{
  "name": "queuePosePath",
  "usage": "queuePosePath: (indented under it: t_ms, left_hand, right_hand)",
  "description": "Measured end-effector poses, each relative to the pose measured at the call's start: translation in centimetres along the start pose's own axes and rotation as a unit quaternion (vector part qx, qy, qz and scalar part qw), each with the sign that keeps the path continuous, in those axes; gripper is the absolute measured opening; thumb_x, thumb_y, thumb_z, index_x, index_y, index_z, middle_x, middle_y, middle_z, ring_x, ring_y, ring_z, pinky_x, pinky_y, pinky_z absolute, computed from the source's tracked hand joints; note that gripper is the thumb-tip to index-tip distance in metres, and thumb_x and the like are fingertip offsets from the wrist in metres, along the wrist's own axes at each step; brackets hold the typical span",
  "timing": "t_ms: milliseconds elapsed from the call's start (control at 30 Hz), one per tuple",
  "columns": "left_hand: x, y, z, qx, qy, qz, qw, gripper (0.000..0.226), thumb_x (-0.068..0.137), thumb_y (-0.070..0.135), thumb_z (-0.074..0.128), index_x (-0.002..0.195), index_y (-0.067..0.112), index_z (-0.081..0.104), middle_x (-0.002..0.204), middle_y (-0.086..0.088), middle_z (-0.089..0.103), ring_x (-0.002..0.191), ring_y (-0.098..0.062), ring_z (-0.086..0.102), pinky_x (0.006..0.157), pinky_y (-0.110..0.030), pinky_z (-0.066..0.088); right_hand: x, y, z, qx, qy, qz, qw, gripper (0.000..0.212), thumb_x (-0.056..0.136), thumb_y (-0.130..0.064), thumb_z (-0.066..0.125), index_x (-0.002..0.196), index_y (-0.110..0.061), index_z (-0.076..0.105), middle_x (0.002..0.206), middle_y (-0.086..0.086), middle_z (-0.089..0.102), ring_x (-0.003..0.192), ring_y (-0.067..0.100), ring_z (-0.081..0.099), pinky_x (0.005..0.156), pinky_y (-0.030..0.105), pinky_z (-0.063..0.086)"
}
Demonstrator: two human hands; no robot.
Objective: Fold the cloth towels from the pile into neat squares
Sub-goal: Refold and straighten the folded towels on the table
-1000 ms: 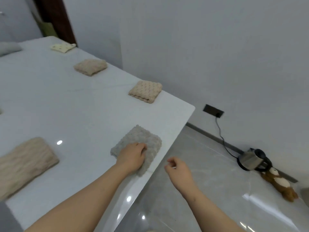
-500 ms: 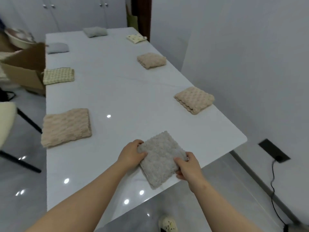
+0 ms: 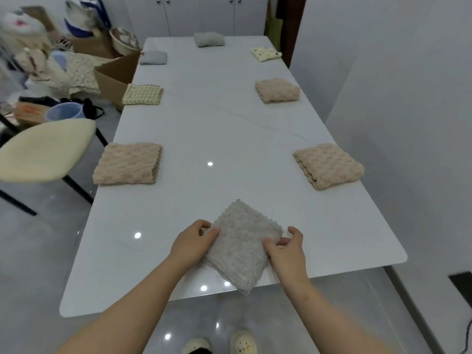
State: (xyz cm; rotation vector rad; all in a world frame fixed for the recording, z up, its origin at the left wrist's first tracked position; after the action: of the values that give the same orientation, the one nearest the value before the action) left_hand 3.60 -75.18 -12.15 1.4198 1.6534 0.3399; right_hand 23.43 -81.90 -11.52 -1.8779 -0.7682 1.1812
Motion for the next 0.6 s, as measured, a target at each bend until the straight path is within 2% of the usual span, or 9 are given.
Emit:
queuePosePath:
  t_ms: [67,167,233,300,433,500,600]
  left_hand:
    - [-0.3,-0.3,0.2,0.013,0.037,-0.003,0.999,0.019,0.092,0.041,0.047,0.099,0.025,0.055,0.090,0.004,0.059,0.086,-0.016,0.056,0.075,-0.030,0.046]
    - [-0.7,-0.4,0.6,0.041,0.065,-0.007,0.997,0.018,0.092,0.040,0.047,0.095,0.024,0.056,0.081,0.008,0.057,0.077,-0.012,0.054,0.062,-0.024,0.040]
    - [-0.6,-0.5,0.6,0.050,0.069,-0.012,0.996,0.017,0.092,0.039,0.047,0.093,0.024,0.056,0.077,0.009,0.056,0.074,-0.010,0.053,0.059,-0.023,0.038]
    - [-0.4,-0.4,0.5,0.056,0.068,-0.017,0.996,0.017,0.092,0.038,0.048,0.090,0.024,0.055,0.076,0.009,0.055,0.072,-0.008,0.052,0.059,-0.022,0.038]
    - [0.0,0.0,0.4,0.083,0.068,-0.009,0.994,0.013,0.090,0.032,0.050,0.081,0.023,0.049,0.072,0.009,0.051,0.065,-0.006,0.047,0.058,-0.022,0.037]
    - [0.1,0.4,0.1,0.078,0.075,0.001,0.994,0.009,0.088,0.028,0.052,0.094,0.022,0.049,0.078,0.008,0.051,0.069,-0.008,0.050,0.061,-0.022,0.040]
    - [0.3,0.8,-0.2,0.042,0.073,0.003,0.996,0.038,0.089,0.029,0.053,0.124,0.021,0.041,0.089,0.005,0.055,0.082,-0.012,0.056,0.067,-0.023,0.044]
  right_hand:
    - [-0.5,0.2,0.3,-0.035,-0.008,-0.022,0.999,0.064,0.086,-0.017,0.061,0.139,-0.012,0.026,0.083,-0.010,0.050,0.074,0.001,0.052,0.060,0.013,0.037]
    - [0.1,0.3,0.5,-0.061,-0.028,-0.036,0.997,0.055,0.086,-0.015,0.058,0.134,-0.013,0.029,0.083,-0.013,0.053,0.077,0.006,0.056,0.064,0.019,0.041]
    - [0.9,-0.1,0.5,-0.066,-0.035,-0.043,0.996,0.055,0.089,-0.016,0.055,0.136,-0.015,0.027,0.082,-0.014,0.053,0.075,0.004,0.055,0.064,0.019,0.041]
    - [1.6,-0.6,0.6,-0.062,-0.041,-0.046,0.996,0.056,0.091,-0.017,0.054,0.139,-0.016,0.025,0.081,-0.013,0.052,0.073,-0.001,0.052,0.060,0.014,0.039]
    - [2.6,-1.6,0.8,-0.059,-0.046,-0.047,0.996,0.055,0.093,-0.020,0.053,0.140,-0.019,0.026,0.085,-0.014,0.050,0.075,0.000,0.053,0.062,0.013,0.039]
    - [3.2,-2.3,0.9,-0.059,-0.049,-0.053,0.996,0.055,0.093,-0.021,0.053,0.141,-0.021,0.027,0.090,-0.012,0.051,0.080,0.005,0.054,0.068,0.016,0.041]
    - [3.8,-3.2,0.9,-0.056,-0.060,-0.053,0.995,0.053,0.092,-0.021,0.054,0.139,-0.020,0.031,0.100,-0.004,0.053,0.083,0.007,0.053,0.068,0.016,0.040]
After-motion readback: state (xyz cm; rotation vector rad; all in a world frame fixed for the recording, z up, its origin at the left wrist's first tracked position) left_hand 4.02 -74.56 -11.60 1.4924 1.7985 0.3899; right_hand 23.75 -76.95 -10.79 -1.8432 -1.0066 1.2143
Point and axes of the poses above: each hand's wrist, its own x-axis towards the middle knuckle, its own z-axis out of the palm, y = z × x, the point moved 5 cm from there along x, towards the middle knuckle
